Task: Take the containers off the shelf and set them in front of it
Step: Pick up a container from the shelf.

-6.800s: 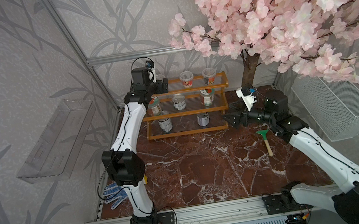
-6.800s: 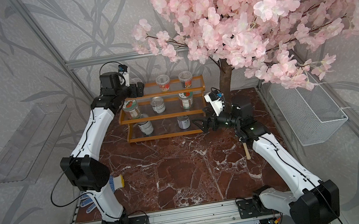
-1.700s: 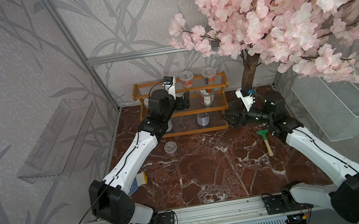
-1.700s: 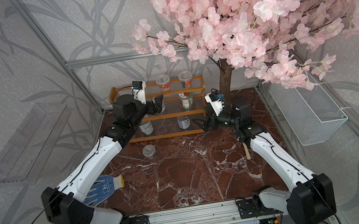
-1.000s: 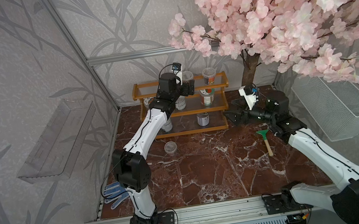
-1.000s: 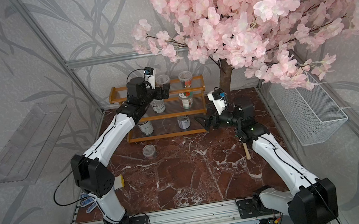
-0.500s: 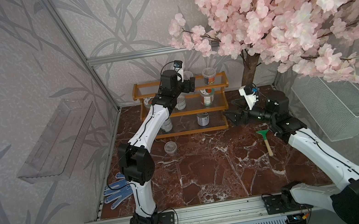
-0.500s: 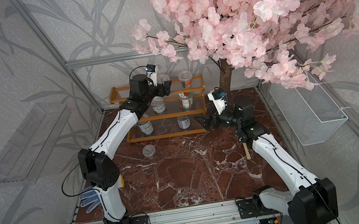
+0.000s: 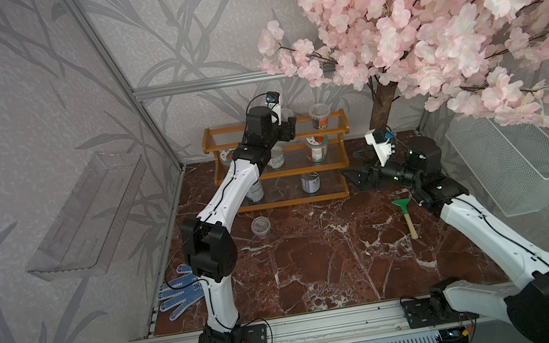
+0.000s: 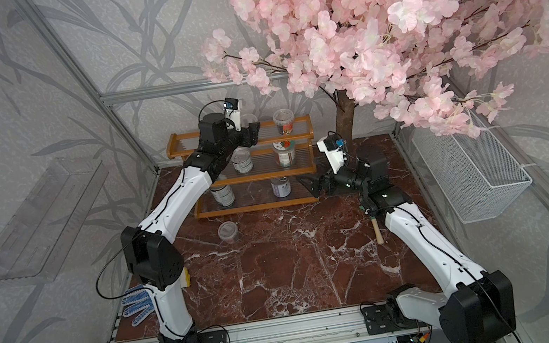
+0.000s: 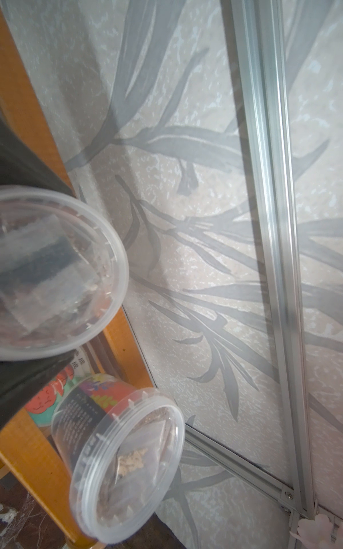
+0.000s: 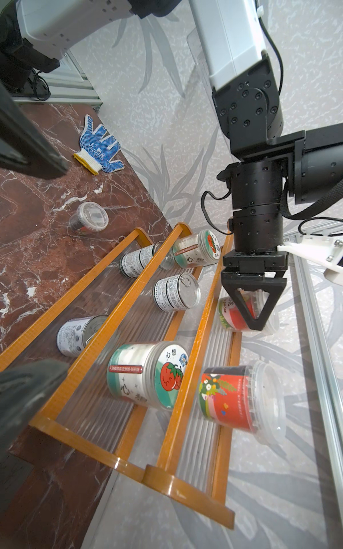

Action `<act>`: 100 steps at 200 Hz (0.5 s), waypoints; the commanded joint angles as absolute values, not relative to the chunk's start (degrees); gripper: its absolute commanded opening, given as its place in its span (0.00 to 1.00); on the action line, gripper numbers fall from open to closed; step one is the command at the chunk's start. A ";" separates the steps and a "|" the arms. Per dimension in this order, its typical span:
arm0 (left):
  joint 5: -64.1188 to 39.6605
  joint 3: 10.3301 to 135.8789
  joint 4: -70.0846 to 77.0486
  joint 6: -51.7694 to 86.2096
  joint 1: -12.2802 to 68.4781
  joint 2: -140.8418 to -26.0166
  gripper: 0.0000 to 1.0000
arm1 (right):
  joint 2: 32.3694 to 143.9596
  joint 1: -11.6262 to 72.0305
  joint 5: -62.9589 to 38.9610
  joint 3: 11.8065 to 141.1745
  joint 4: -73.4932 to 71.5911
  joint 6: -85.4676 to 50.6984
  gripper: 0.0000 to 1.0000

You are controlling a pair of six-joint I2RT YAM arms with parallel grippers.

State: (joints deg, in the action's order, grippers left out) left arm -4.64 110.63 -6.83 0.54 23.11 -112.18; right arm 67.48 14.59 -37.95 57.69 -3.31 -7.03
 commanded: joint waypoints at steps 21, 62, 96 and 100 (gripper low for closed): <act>-5.02 112.65 -5.75 -0.42 22.92 -111.29 0.70 | 67.07 14.41 -37.79 58.51 -4.33 -6.94 0.99; -5.01 112.70 -7.19 -1.32 23.20 -109.25 0.70 | 67.06 14.36 -37.78 58.34 -5.09 -7.16 0.99; -5.00 111.66 -10.71 -2.54 24.44 -105.54 0.71 | 66.80 14.41 -37.79 57.89 -5.40 -7.32 0.99; -4.97 111.17 -11.11 -2.64 24.66 -104.60 0.71 | 66.71 14.40 -37.78 57.84 -5.45 -7.38 0.99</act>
State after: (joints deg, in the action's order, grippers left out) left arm -4.58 110.63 -9.15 -0.80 23.44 -110.83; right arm 67.48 14.59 -37.95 57.67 -3.57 -7.09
